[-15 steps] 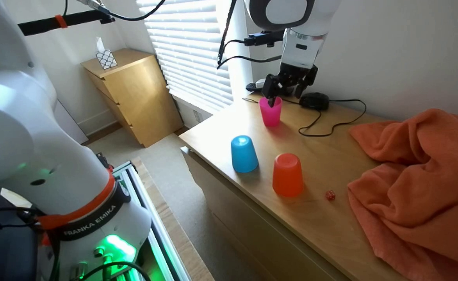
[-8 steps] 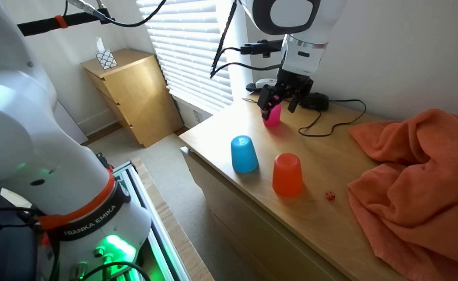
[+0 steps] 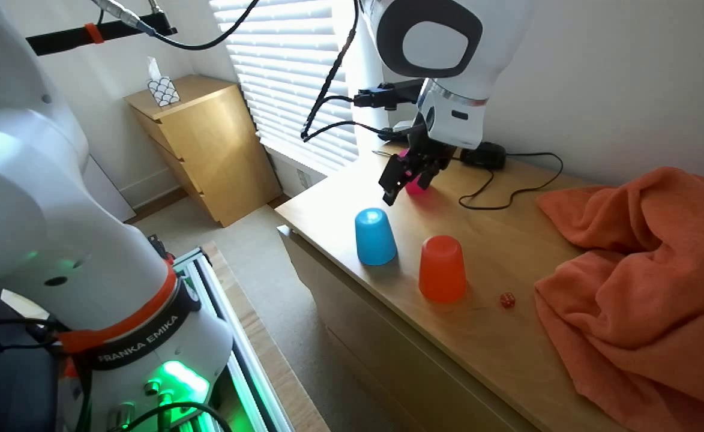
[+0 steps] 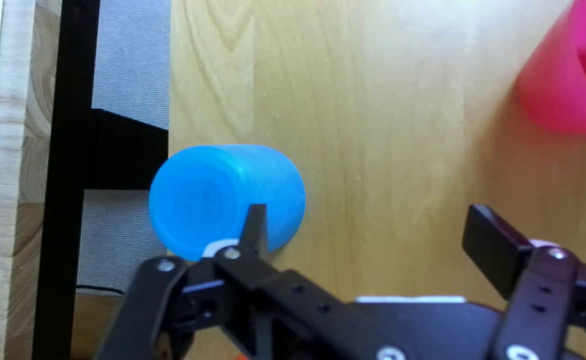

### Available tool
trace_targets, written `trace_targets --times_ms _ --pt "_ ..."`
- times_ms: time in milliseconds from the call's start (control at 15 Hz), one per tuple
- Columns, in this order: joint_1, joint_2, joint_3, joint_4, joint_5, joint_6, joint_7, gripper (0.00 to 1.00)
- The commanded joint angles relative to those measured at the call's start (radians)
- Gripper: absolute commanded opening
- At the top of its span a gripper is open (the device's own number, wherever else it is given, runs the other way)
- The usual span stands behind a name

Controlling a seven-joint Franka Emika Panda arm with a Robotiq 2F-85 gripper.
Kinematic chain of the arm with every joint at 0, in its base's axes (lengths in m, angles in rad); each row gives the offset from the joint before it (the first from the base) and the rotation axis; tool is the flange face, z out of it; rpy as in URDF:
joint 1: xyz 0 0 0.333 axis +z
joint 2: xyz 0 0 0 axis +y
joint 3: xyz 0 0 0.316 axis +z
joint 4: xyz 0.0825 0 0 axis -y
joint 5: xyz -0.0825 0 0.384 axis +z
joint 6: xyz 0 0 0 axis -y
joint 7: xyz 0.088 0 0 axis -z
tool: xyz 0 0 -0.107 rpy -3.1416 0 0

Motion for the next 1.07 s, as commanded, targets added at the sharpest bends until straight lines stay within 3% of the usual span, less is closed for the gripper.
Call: trace_targets --times_ms 0,333,667,1000 --pt "-0.027 -0.043 -0.001 -0.048 0.117 -0.005 -0.134 1.00" --pt "-0.042 -0.062 -0.015 -0.052 0.198 -0.031 -0.209 1.00" --pt "-0.023 -0.022 -0.013 -0.019 0.164 -0.008 -0.174 1.00" --pt "-0.020 -0.046 -0.032 0.004 -0.097 -0.125 -0.172 1.00"
